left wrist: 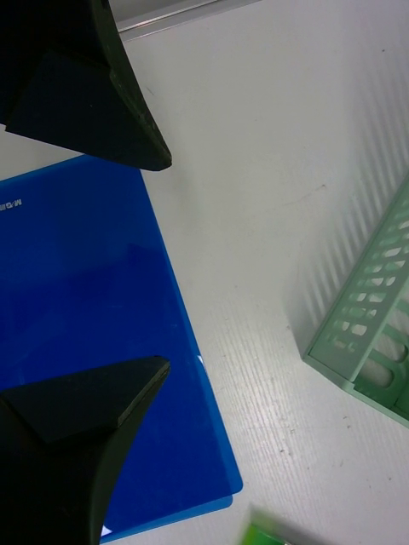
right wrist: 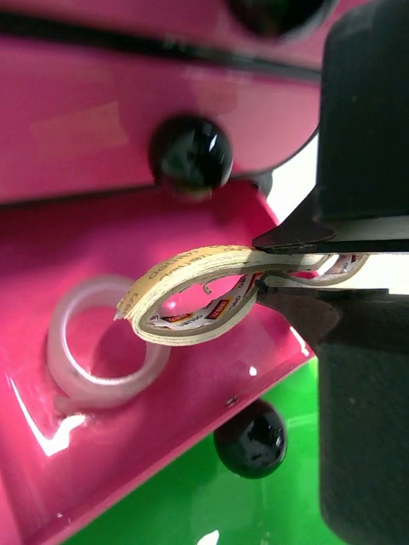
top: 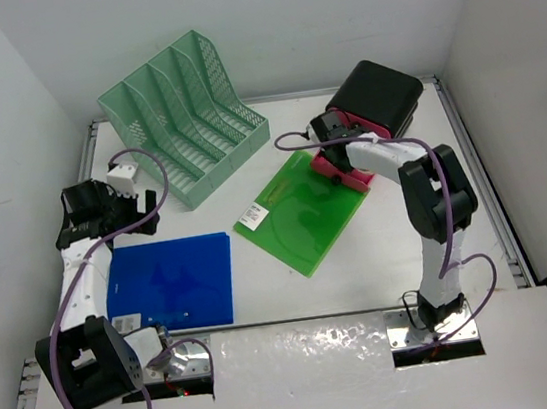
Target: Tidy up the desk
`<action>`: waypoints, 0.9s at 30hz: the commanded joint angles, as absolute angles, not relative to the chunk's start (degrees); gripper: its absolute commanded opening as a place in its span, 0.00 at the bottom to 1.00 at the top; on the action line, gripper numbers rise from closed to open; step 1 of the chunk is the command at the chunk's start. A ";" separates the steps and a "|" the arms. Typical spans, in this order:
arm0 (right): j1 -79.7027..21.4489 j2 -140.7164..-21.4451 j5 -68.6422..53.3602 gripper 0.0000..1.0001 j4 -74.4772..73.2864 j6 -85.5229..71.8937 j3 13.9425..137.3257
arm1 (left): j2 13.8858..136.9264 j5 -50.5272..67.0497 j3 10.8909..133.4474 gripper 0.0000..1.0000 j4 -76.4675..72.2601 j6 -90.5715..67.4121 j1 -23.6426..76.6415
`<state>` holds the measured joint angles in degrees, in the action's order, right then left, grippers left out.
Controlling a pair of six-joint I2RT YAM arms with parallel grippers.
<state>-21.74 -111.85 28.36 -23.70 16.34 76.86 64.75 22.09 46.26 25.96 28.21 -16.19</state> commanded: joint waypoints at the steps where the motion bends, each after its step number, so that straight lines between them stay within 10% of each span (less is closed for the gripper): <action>1: -20.83 -110.57 24.00 0.00 -18.47 15.73 75.50 | 64.69 22.24 48.07 0.89 23.91 27.95 -16.08; 17: -18.28 -112.68 17.40 0.20 -14.85 13.62 75.15 | 64.78 21.88 49.39 0.89 25.05 28.12 -16.08; 21: -18.19 -112.85 17.40 0.53 -16.43 14.68 75.67 | 64.86 21.80 49.31 0.89 25.05 28.30 -16.08; 27: -18.19 -110.48 15.47 0.58 -19.68 15.29 76.64 | 64.95 22.41 49.22 0.89 24.79 27.69 -16.00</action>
<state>-18.24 -112.53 17.78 -18.26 15.07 74.41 64.95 21.69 46.94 26.06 28.18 -16.19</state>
